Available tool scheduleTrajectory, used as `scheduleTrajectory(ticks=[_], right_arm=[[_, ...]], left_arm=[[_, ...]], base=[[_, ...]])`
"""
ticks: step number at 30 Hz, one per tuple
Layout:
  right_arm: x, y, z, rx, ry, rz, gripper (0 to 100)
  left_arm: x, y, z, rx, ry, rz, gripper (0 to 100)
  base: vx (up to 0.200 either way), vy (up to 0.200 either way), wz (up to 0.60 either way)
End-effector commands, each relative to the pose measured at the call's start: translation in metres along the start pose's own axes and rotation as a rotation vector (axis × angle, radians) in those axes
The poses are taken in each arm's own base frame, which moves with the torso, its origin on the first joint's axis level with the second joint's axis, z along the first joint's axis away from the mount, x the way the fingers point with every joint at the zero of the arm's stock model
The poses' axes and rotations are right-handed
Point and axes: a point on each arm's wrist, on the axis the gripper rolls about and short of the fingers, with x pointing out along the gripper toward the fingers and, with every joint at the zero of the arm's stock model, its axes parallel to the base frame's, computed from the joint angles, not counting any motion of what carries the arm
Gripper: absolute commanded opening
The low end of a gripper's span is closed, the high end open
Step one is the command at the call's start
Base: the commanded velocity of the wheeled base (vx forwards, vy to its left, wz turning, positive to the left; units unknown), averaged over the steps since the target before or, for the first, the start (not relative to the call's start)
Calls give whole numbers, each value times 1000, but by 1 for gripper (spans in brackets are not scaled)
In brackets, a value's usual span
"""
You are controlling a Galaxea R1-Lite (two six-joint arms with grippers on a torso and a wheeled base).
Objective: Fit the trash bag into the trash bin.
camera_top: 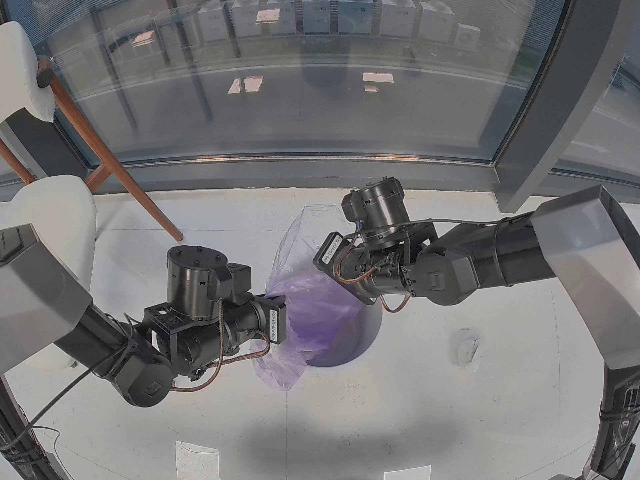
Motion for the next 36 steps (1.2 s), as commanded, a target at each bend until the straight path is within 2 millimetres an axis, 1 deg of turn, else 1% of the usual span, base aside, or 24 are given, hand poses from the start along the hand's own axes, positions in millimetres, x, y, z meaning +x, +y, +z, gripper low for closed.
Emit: scheduleTrajectory(ticks=[1,3,6,7,10,14,17,20,23,26,27,29,35,36], right_arm=[[7,-1,-3,-3,1,2,0],[5,1,0,0,-8,10,0],[3,3,4,-2,-17,17,0],[3,3,4,-4,-17,17,0],[2,2,5,-5,-16,14,0],[1,-4,8,-23,-15,-8,0],[-4,-16,12,-107,-8,-35,0],[-14,-28,9,-212,23,-64,0],[-21,-34,7,-276,57,-67,0],[-26,-36,6,-291,81,-55,0],[-29,-35,7,-293,84,-50,0],[-29,-35,7,-292,86,-49,0],[-34,-33,9,-290,74,-40,0],[-34,-33,9,-290,75,-41,0]], left_arm=[[1,0,0,0,-2,-2,0],[2,-1,4,2,-15,-6,0],[1,-1,3,1,-11,-2,0],[1,0,1,1,-4,-1,100],[1,0,1,-11,-7,-1,100],[1,0,9,-31,-68,-16,100],[-1,4,13,-40,-88,-8,100],[-12,5,23,-65,-126,-10,100],[-14,7,25,-114,-129,-1,100],[-14,9,23,-147,-123,8,100],[-13,13,20,-173,-112,19,100],[-13,14,18,-175,-106,22,100],[-14,20,-12,-165,0,51,100],[-14,20,-12,-165,0,51,100]], base=[[0,0,0],[0,0,0],[0,0,0],[0,0,0],[0,0,0],[0,0,0],[0,0,0],[0,0,0],[0,0,0],[0,0,0],[0,0,0],[0,0,0],[0,0,0],[0,0,0]])
